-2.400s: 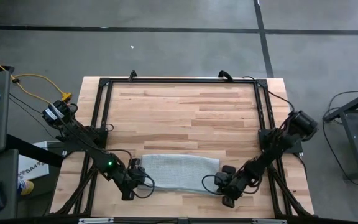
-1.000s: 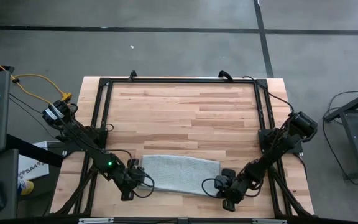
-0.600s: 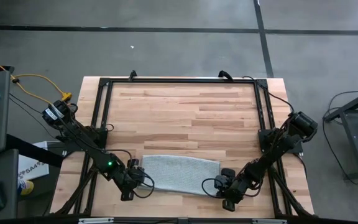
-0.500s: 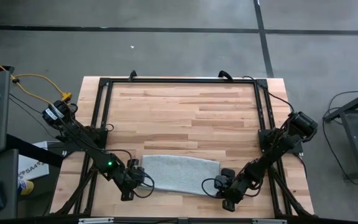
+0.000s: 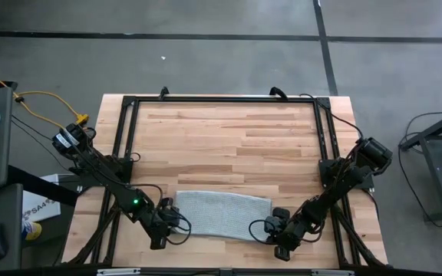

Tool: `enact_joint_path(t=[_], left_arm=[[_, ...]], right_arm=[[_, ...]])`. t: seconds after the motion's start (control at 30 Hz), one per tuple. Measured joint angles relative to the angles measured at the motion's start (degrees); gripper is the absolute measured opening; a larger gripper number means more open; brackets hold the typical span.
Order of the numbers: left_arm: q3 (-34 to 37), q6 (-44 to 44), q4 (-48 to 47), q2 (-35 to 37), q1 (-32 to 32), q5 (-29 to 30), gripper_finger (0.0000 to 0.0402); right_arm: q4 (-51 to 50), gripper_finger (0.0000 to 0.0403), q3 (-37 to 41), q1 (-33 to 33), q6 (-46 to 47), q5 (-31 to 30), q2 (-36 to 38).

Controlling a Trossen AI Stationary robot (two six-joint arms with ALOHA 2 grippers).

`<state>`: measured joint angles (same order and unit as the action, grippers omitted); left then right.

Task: Fold microfiber towels
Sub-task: Fold the gray microfiber cloth

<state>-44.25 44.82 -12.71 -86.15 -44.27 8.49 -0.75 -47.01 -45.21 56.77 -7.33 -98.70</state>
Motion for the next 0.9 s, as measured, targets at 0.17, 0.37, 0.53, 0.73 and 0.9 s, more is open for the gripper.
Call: enact_joint_path(t=[0.17,0.37,0.53,0.73,0.9], left_arm=[[0.00,0.02,0.02,0.00,0.00,0.02,0.0139],[0.00,0.02,0.11,0.00,0.00,0.04,0.0158],[0.00,0.02,0.70,0.00,0.00,0.04,0.0164],[0.00,0.02,0.68,0.00,0.00,0.06,0.0164],[0.00,0.03,0.68,0.00,0.00,0.08,0.0164]], right_arm=[[0.24,0.0015,0.01,0.00,0.00,0.00,0.00],[0.27,0.0016,0.00,0.00,0.33,-0.17,0.00],[1.19,0.0016,0.01,0.00,0.42,-0.07,0.00],[1.68,0.0016,-0.01,0.00,0.42,0.21,0.00],[1.55,0.0016,-0.01,0.00,0.42,1.46,0.00]])
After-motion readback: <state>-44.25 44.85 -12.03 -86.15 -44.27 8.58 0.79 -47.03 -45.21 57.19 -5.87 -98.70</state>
